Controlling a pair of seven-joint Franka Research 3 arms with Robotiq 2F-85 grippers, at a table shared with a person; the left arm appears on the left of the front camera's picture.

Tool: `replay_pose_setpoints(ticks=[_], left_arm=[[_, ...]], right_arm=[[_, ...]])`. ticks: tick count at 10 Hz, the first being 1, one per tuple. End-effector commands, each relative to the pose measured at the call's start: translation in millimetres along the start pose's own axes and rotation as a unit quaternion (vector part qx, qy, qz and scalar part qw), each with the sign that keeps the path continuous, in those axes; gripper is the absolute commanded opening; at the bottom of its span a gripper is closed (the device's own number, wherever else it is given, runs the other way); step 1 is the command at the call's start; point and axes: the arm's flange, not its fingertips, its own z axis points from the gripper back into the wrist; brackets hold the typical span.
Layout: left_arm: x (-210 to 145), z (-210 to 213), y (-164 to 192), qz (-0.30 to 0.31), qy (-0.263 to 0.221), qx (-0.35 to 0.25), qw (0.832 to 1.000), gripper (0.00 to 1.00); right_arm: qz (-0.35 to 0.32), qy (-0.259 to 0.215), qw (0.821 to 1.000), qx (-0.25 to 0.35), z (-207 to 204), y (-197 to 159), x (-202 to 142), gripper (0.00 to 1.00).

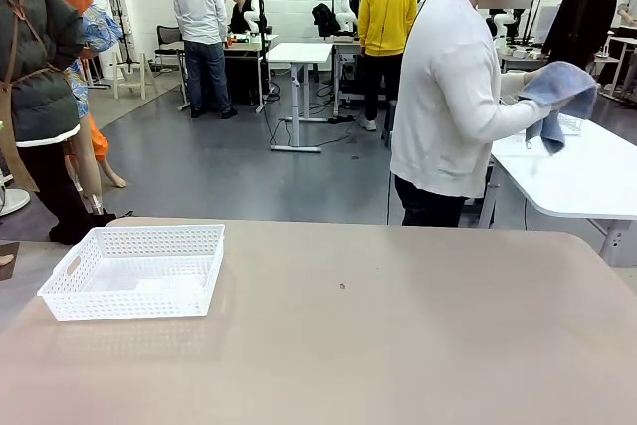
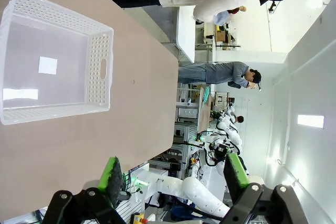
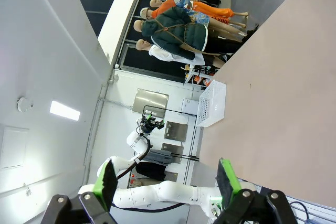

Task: Clean and organize the cups into the basket.
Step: Pick up the Organizing basket and move it to the center of the table, then pick up the Reusable plastic cup from the right side of the table and place it inside the Organizing basket.

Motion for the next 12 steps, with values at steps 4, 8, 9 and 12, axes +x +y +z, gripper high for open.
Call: replay_pose_setpoints(ticks=[4,8,9,12], left_arm=[[-0.6,1.1,-0.1,0.000,0.000,-0.004,1.000,1.00],[-0.6,1.1,-0.1,0.000,0.000,-0.004,1.000,1.00],[-0.6,1.1,-0.1,0.000,0.000,-0.004,1.000,1.00],[-0.6,1.1,-0.1,0.000,0.000,-0.004,1.000,1.00]], right_arm=[[0.011,-0.006,1.000,0.011,1.3,1.2,3.2,1.00],[0.011,-0.006,1.000,0.011,1.3,1.2,3.2,1.00],[0.011,-0.006,1.000,0.011,1.3,1.2,3.2,1.00],[0.011,-0.006,1.000,0.011,1.3,1.2,3.2,1.00]])
